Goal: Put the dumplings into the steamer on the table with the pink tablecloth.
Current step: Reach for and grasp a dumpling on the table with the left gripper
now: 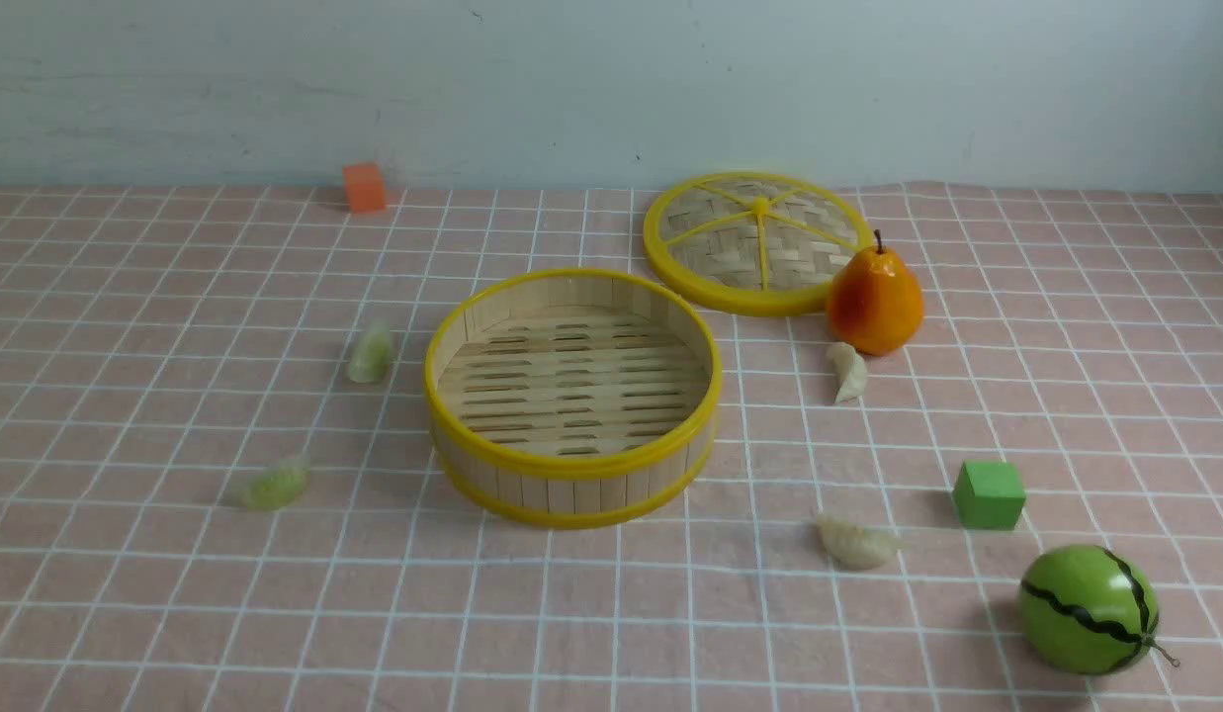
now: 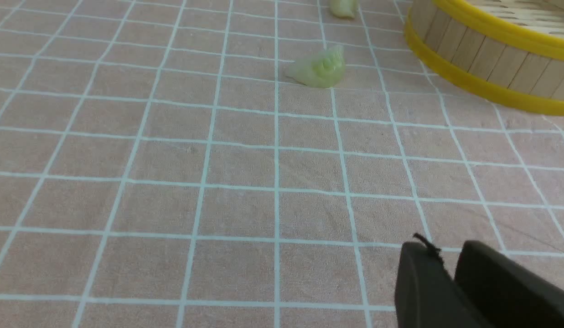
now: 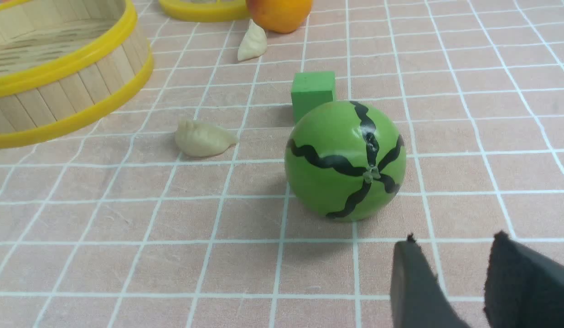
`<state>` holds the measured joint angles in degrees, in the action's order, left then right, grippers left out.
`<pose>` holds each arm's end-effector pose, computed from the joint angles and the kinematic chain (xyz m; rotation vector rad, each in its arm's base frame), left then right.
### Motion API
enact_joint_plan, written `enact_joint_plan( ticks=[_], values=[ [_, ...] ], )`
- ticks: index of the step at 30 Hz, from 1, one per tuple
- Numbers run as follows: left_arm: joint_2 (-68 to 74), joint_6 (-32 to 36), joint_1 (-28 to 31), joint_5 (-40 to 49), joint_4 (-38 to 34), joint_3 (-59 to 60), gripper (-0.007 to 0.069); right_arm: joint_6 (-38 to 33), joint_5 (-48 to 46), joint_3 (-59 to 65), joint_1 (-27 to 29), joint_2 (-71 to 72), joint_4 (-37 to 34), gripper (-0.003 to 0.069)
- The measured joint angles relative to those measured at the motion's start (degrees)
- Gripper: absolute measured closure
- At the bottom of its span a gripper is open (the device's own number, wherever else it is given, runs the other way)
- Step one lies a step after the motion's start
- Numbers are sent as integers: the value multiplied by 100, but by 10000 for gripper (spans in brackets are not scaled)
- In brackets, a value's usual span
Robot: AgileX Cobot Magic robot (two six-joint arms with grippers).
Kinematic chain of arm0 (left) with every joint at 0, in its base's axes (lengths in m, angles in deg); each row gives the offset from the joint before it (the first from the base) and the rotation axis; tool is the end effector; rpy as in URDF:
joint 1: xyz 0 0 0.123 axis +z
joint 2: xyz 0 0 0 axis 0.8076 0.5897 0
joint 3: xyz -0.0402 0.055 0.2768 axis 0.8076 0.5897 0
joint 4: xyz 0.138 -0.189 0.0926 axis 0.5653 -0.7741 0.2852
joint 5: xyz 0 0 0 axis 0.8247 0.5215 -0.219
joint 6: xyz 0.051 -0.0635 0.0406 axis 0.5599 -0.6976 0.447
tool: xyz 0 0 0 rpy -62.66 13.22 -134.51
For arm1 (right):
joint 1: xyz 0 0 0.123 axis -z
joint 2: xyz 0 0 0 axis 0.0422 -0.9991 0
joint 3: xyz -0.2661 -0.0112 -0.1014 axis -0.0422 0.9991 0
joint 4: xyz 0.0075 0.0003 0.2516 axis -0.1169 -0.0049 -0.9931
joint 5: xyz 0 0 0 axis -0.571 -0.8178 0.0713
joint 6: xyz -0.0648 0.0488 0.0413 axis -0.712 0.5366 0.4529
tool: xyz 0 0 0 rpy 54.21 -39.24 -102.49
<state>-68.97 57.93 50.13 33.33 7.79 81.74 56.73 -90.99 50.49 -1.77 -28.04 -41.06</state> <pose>0.0514 -0.0067 0.1674 -0.0471 1.9083 -0.1748 0.0516 0.0059 0.1734 0.0891 1.8853 0.1991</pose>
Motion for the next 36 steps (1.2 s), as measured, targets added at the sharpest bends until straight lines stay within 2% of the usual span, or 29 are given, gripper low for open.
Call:
enact_joint_plan(
  ticks=[31, 36],
  values=[
    [0, 24, 0, -17, 105, 0, 478, 0, 0, 0, 0, 0, 0, 420],
    [0, 24, 0, -265, 200, 0, 473, 0, 6, 0, 0, 0, 91, 420]
  ],
)
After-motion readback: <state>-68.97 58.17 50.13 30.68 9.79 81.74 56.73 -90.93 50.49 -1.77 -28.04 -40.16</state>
